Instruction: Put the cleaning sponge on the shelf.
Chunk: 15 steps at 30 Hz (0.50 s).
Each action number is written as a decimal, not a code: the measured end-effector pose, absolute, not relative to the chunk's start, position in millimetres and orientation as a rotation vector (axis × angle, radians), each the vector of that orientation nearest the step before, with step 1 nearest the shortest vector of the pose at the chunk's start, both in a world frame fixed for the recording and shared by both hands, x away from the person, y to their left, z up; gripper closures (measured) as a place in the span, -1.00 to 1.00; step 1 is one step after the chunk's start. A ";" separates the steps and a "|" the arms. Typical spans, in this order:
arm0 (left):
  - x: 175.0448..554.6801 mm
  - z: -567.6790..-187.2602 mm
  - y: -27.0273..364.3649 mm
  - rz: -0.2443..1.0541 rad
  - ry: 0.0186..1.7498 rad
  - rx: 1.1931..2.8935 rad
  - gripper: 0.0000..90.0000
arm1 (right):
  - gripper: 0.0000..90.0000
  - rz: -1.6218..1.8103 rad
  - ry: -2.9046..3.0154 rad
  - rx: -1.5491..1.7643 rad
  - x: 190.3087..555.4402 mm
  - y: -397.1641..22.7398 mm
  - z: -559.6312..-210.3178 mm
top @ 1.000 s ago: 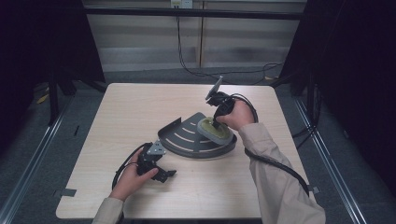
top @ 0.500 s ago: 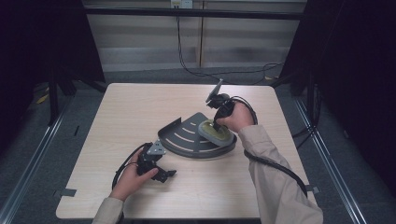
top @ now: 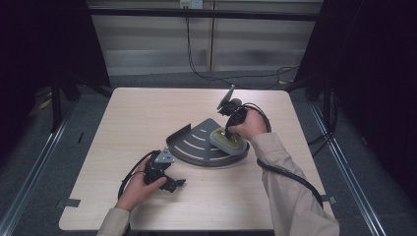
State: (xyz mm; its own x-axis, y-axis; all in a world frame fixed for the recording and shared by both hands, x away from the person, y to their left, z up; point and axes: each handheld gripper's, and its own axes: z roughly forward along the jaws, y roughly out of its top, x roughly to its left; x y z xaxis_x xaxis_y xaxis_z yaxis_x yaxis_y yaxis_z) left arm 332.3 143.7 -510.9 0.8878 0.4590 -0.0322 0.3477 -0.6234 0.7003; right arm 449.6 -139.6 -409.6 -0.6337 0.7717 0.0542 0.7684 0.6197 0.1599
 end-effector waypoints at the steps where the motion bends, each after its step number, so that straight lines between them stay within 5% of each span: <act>1: 332.3 -510.9 143.7 0.192 0.576 2.302 -1.00 | 0.56 0.263 2.809 1.336 449.6 -139.6 -409.6; 15: 332.3 -510.9 143.8 0.191 0.576 2.302 -1.00 | 0.56 0.273 2.802 1.349 450.5 -139.7 -412.6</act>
